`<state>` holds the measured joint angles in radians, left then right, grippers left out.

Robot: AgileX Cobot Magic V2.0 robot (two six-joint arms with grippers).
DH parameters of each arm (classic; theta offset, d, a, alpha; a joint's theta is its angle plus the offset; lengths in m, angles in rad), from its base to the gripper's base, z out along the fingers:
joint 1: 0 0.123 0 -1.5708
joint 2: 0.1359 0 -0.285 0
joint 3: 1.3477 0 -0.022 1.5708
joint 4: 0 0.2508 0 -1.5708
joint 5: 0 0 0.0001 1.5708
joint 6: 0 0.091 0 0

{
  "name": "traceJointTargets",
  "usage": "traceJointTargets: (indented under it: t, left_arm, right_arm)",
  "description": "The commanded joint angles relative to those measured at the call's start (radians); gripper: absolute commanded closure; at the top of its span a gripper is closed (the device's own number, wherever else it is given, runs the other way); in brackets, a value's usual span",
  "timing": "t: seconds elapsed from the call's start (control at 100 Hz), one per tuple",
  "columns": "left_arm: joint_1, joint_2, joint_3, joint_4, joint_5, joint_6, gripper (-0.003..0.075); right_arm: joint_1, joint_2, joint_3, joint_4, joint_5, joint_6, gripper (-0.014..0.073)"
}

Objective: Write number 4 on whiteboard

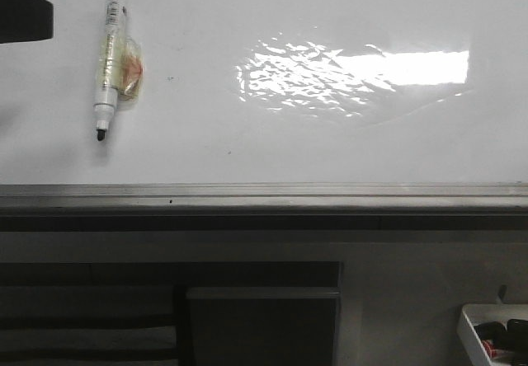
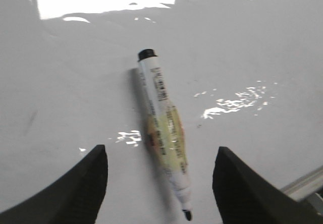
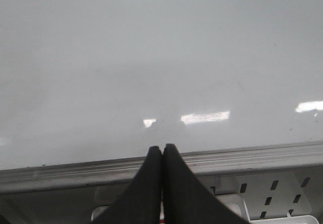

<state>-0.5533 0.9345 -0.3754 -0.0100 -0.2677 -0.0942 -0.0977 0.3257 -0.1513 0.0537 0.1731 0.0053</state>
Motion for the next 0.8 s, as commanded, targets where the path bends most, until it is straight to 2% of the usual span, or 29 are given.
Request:
traceJointTargets:
  t: [0.0, 0.14, 0.44, 0.79]
  left_arm:
    - [-0.058, 0.005, -0.035, -0.051, -0.076, -0.007, 0.0297]
    - [-0.119, 0.058, -0.035, -0.100, -0.080, -0.007, 0.0297]
    - [-0.119, 0.206, -0.035, -0.133, -0.190, -0.007, 0.0297]
    - [-0.117, 0.281, -0.035, -0.186, -0.262, -0.007, 0.0297]
  right_arm:
    - [0.001, 0.015, -0.036, -0.004, -0.085, 0.003, 0.0655]
    - [0.001, 0.015, -0.036, -0.004, -0.086, 0.003, 0.0655]
    - [0.001, 0.015, -0.036, -0.004, -0.109, 0.003, 0.0655]
    - [0.016, 0.015, -0.036, -0.004, -0.109, 0.003, 0.0655]
